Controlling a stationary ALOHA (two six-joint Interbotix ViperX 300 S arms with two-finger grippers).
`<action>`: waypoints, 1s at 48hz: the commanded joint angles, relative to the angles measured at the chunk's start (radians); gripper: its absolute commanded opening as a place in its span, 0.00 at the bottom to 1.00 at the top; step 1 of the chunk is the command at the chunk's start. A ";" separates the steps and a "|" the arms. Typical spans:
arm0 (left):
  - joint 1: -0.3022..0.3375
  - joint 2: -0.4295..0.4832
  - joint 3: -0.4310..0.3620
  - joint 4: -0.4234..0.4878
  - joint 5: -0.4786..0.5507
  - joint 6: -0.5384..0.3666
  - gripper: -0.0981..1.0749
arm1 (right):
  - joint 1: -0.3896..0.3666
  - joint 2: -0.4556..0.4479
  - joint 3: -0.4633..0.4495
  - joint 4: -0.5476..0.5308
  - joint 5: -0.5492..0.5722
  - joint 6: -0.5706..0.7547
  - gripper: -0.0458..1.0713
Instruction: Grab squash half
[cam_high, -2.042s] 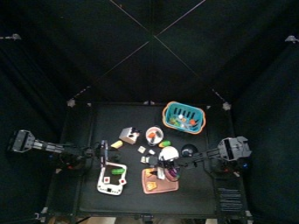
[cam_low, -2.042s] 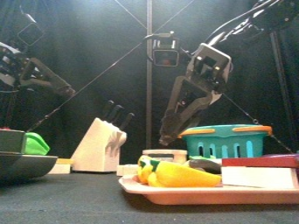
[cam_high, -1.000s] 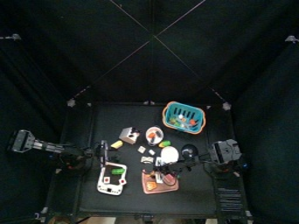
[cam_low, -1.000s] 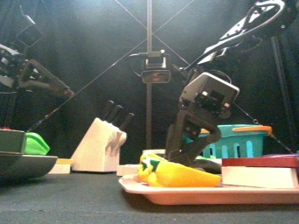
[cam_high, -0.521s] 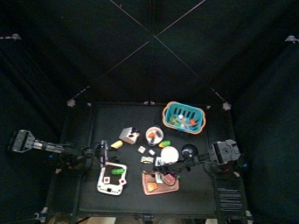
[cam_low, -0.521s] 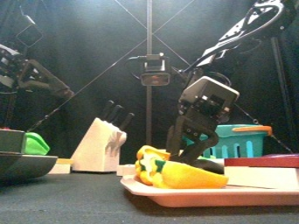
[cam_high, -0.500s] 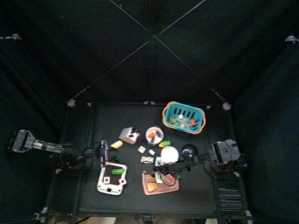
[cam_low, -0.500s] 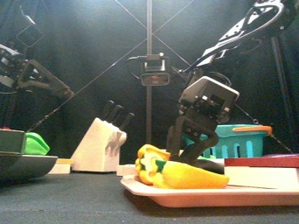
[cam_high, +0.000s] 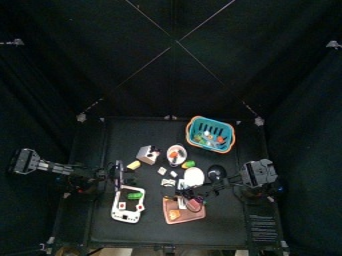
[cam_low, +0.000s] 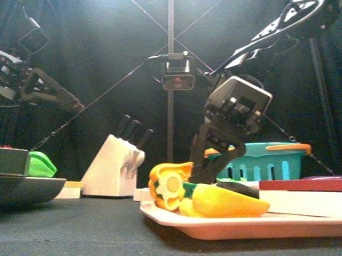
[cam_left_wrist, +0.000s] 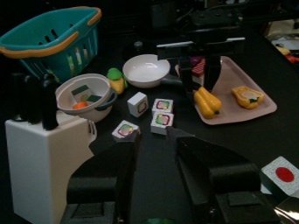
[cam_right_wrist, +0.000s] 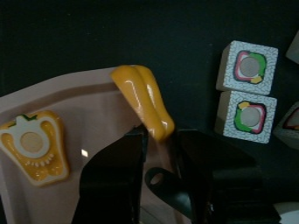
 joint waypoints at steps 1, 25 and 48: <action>-0.002 0.002 -0.011 0.000 -0.003 -0.002 0.71 | -0.002 -0.055 -0.021 -0.006 -0.005 -0.002 0.64; -0.002 0.002 -0.011 -0.002 -0.002 -0.002 0.71 | -0.002 -0.055 -0.018 -0.009 -0.025 0.008 0.66; -0.002 0.002 -0.012 0.000 0.011 -0.002 0.71 | -0.006 -0.052 -0.021 0.020 -0.034 0.008 0.75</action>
